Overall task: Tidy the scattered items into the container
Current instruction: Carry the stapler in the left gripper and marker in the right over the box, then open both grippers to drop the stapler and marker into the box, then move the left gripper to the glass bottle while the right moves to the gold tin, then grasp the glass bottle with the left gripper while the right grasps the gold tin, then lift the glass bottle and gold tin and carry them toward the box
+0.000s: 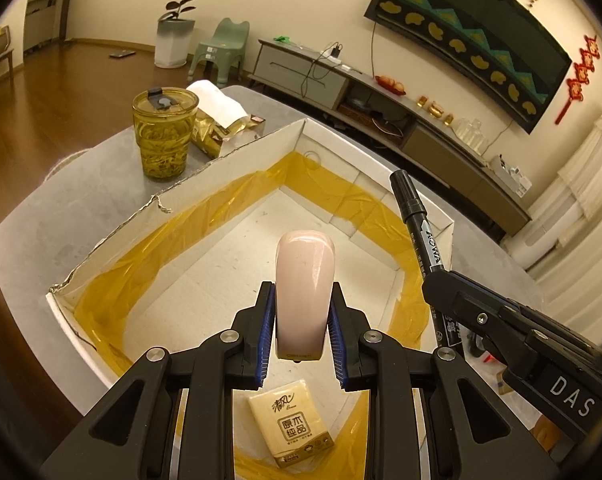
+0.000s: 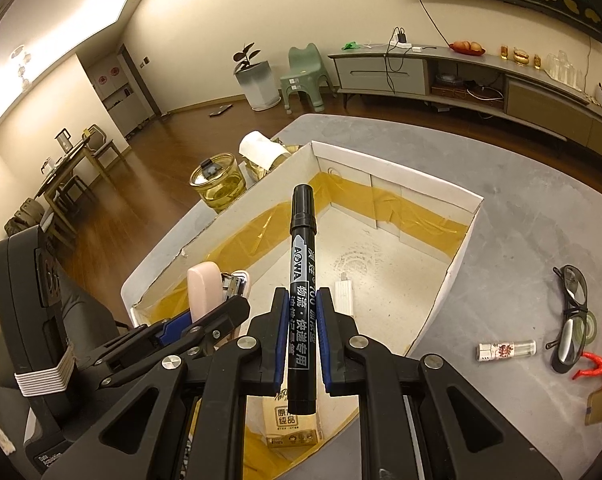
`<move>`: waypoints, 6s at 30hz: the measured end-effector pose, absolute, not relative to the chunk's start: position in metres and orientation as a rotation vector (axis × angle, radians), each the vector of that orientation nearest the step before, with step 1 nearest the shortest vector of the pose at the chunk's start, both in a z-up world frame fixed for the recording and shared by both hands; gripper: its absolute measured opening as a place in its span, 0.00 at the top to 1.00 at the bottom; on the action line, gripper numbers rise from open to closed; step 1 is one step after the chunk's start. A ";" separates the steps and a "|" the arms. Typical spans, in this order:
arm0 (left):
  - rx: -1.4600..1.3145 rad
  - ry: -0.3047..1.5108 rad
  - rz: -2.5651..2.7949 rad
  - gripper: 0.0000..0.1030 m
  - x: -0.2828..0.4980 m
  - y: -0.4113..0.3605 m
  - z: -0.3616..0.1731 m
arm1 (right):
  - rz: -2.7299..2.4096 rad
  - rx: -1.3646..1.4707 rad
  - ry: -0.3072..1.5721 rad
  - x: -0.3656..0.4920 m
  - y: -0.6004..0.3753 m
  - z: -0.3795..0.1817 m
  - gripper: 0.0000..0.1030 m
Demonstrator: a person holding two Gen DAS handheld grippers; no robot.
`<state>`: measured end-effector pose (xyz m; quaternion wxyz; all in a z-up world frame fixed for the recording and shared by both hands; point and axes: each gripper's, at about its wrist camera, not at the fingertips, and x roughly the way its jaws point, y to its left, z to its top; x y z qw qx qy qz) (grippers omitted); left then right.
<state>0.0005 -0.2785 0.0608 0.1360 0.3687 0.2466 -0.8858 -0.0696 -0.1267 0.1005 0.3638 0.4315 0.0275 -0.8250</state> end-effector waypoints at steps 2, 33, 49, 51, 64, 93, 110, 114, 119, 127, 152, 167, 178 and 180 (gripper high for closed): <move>1.073 0.740 -2.570 0.74 0.000 -0.281 0.061 | -2.122 1.113 0.068 -0.071 -0.128 0.100 0.86; 1.156 0.963 -2.514 0.57 0.006 -0.297 0.055 | -2.028 1.209 0.018 -0.069 -0.093 0.074 0.72; 1.209 0.573 -2.734 0.56 0.023 -0.161 0.083 | -2.079 1.174 -0.117 -0.023 0.038 0.075 0.72; 1.228 0.539 -2.741 0.56 0.022 -0.147 0.083 | -2.087 1.185 -0.147 -0.022 0.054 0.071 0.72; 1.355 0.289 -2.762 0.56 0.006 -0.071 0.071 | -2.163 1.209 -0.204 -0.025 0.109 0.048 0.69; 1.557 0.027 -2.745 0.56 -0.136 -0.018 -0.007 | -2.305 1.361 -0.308 -0.077 0.180 0.010 0.61; 1.635 0.049 -2.857 0.56 -0.116 -0.004 -0.014 | -2.319 1.407 -0.338 -0.089 0.191 -0.003 0.61; 1.498 -0.099 -2.804 0.56 -0.125 -0.007 -0.012 | -2.323 1.404 -0.345 -0.089 0.194 -0.002 0.61; 1.538 -0.098 -2.783 0.56 -0.143 -0.012 -0.032 | -2.324 1.404 -0.348 -0.090 0.195 -0.002 0.61; 1.648 0.018 -2.773 0.81 -0.129 -0.011 -0.042 | -2.339 1.402 -0.377 -0.093 0.205 0.000 0.61; 1.631 0.093 -2.797 0.81 -0.113 -0.016 -0.038 | -2.530 1.372 -0.182 -0.125 0.229 -0.006 0.48; 1.505 -0.003 -2.819 0.81 -0.078 -0.007 -0.002 | -2.509 1.302 -0.241 -0.105 0.228 0.015 0.49; 1.399 -0.070 -2.834 0.81 -0.043 -0.005 0.034 | -2.473 1.227 -0.205 -0.084 0.207 0.033 0.49; 1.388 -0.073 -2.837 0.81 -0.039 -0.005 0.039 | -2.470 1.217 -0.201 -0.081 0.205 0.035 0.49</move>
